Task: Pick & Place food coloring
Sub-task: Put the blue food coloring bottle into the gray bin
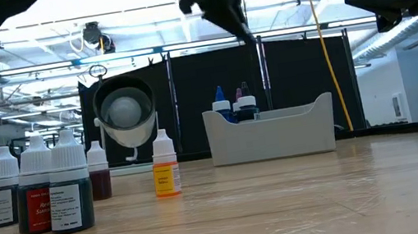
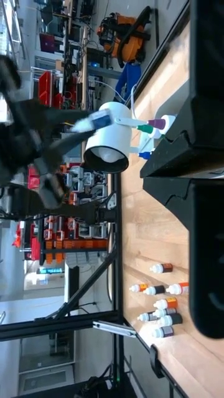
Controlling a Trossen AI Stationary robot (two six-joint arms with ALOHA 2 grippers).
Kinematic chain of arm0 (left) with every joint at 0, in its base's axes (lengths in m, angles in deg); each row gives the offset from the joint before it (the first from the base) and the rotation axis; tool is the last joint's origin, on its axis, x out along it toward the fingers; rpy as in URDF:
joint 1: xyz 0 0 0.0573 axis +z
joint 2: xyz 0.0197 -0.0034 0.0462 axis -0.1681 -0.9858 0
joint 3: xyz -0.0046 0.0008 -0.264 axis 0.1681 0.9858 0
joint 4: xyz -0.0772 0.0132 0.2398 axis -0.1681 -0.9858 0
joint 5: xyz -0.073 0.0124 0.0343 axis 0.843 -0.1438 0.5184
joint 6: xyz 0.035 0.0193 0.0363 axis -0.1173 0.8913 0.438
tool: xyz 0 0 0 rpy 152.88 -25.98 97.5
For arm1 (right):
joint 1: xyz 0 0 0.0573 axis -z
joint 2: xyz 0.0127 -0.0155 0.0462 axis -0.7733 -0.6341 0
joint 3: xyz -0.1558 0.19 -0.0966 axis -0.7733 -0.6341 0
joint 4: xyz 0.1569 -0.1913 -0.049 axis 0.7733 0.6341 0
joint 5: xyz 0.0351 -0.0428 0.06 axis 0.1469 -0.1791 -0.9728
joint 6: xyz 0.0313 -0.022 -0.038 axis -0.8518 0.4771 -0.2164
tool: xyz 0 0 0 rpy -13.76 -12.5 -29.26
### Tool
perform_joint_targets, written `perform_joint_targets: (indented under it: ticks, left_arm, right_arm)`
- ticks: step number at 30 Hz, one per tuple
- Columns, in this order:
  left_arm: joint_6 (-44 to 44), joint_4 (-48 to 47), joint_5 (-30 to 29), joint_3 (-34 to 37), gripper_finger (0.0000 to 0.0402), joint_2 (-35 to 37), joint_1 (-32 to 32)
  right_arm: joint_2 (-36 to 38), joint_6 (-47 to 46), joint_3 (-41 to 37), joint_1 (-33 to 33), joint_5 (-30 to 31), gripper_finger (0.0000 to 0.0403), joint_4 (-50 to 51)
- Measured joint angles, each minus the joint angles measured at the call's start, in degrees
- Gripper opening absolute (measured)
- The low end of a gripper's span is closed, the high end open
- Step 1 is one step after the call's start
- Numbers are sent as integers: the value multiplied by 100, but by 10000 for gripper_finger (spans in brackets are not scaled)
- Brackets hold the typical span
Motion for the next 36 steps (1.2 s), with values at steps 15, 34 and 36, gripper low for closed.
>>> perform_joint_targets:
  ticks: [15, 34, 36]
  left_arm:
    - [293, 942, 760, -21, 78, -462, 357]
    - [212, 954, 843, -6, 78, -1111, 119]
    - [349, 1023, 819, -10, 78, -1158, 114]
  right_arm:
    - [1, 107, 0, 0, 8, 0, -43]
    - [-10, 107, 1, 1, -10, 0, -176]
    - [-18, 107, 0, 2, -12, 0, -170]
